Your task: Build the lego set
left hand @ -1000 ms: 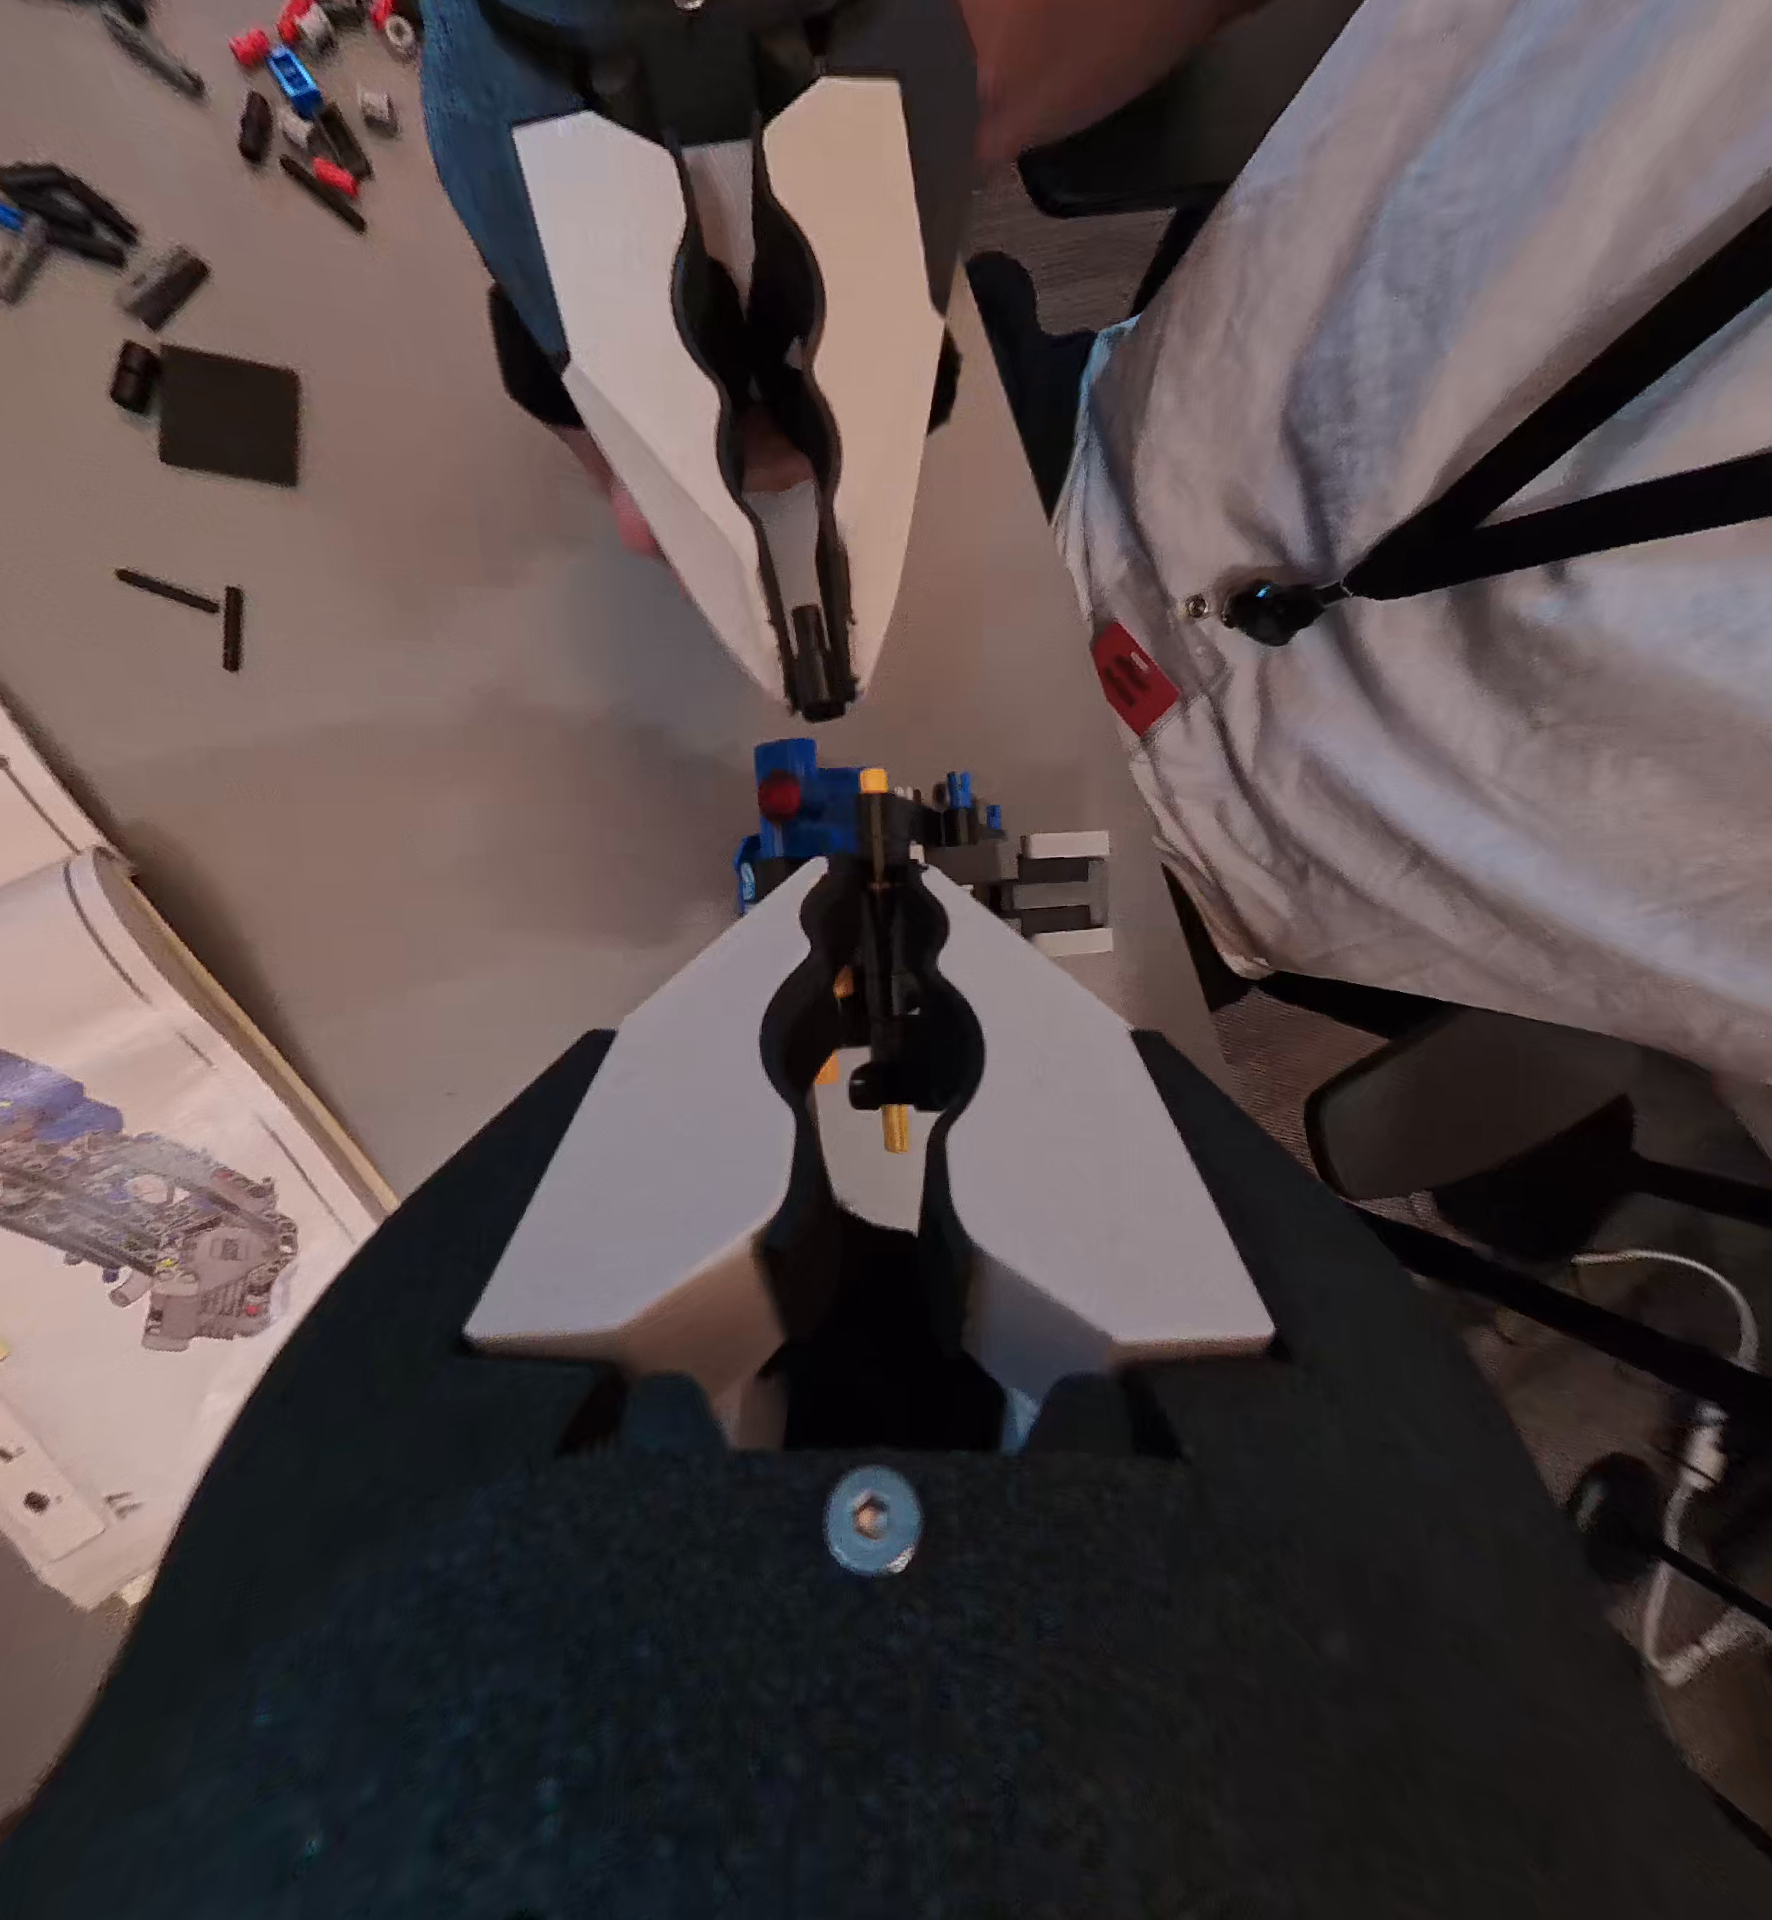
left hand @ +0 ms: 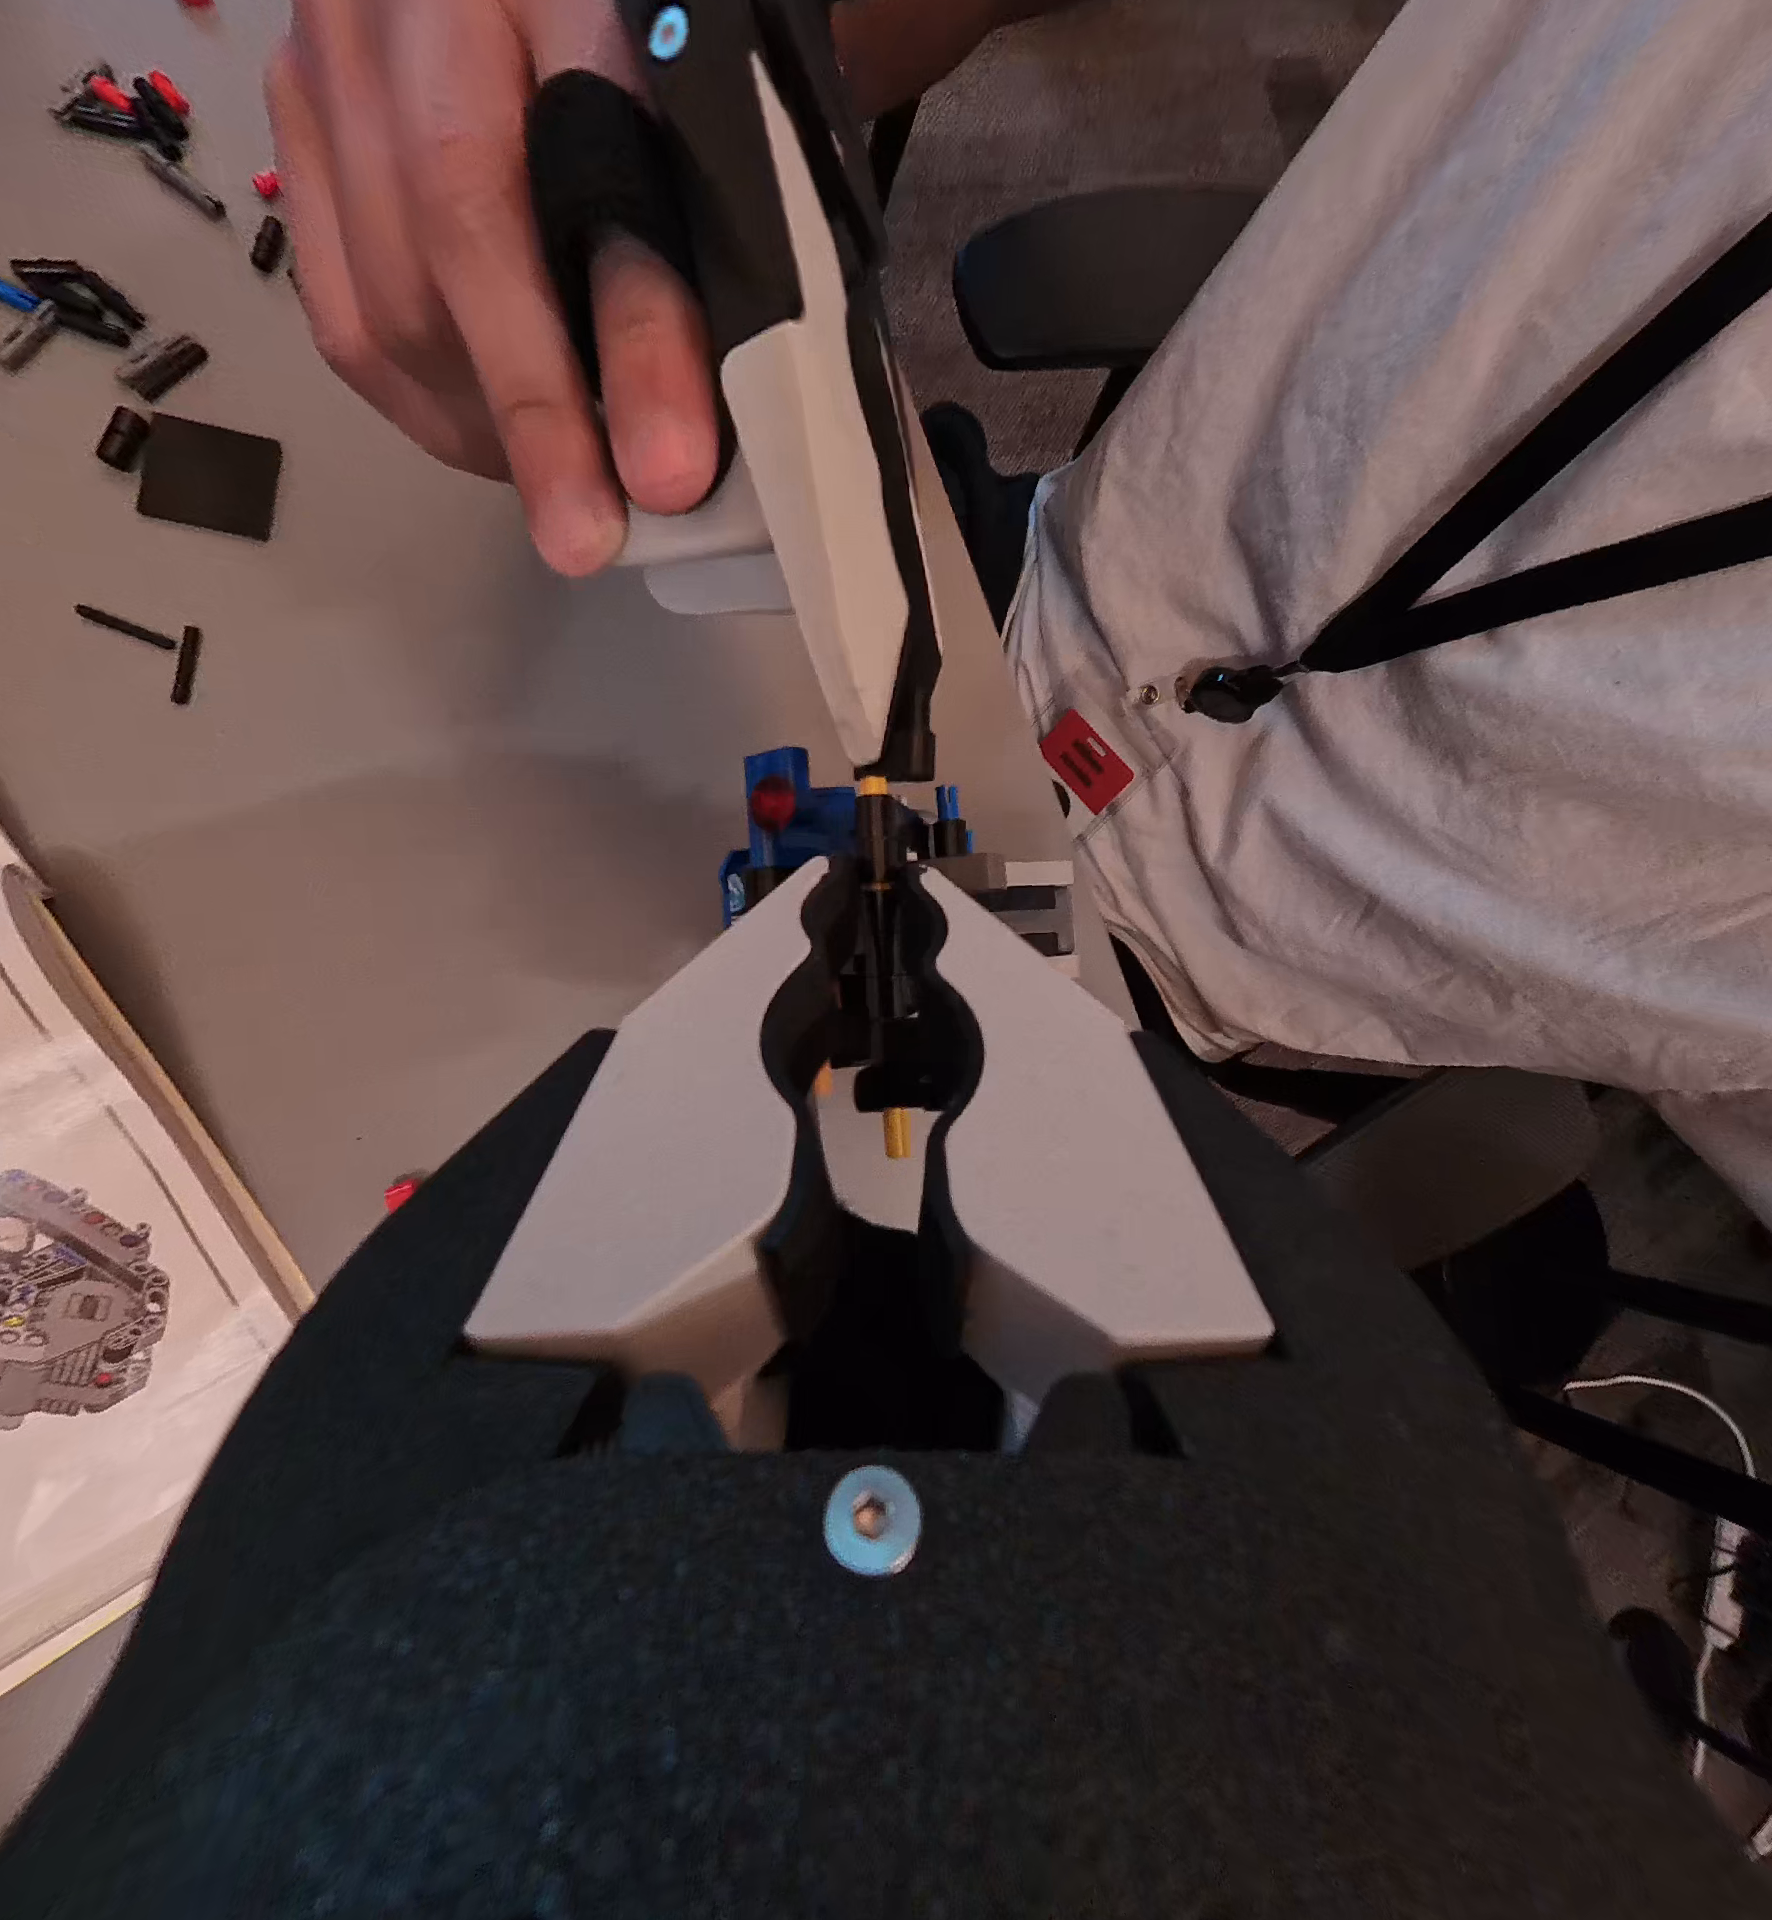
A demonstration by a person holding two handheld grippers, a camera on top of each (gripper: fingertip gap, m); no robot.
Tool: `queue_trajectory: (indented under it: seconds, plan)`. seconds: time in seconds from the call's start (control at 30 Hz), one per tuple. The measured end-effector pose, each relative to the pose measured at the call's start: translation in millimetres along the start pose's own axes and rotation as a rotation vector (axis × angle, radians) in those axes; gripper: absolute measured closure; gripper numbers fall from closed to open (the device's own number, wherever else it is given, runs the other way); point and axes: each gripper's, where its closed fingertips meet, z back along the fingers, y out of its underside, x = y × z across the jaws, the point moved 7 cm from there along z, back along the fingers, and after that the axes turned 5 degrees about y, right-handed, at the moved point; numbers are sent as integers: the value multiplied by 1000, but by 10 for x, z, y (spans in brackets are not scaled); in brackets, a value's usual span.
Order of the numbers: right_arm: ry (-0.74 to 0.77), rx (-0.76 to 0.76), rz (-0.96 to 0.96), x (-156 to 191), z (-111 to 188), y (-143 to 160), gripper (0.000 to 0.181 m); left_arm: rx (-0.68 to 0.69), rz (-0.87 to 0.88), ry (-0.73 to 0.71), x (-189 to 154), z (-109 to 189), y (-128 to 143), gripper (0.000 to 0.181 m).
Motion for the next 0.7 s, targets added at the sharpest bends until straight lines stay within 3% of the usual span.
queue_trajectory:
  seconds: [0.2,0.47,0.7]
  plan:
    - [27,-36,45,23,-5,42,174,-80,10,53,57,-6,57,176]
    - [27,37,34,35,-8,106,174,-131,20,64,135,-32,122,176]
    - [-53,94,55,56,-56,55,174,-58,59,15,148,-155,134,176]
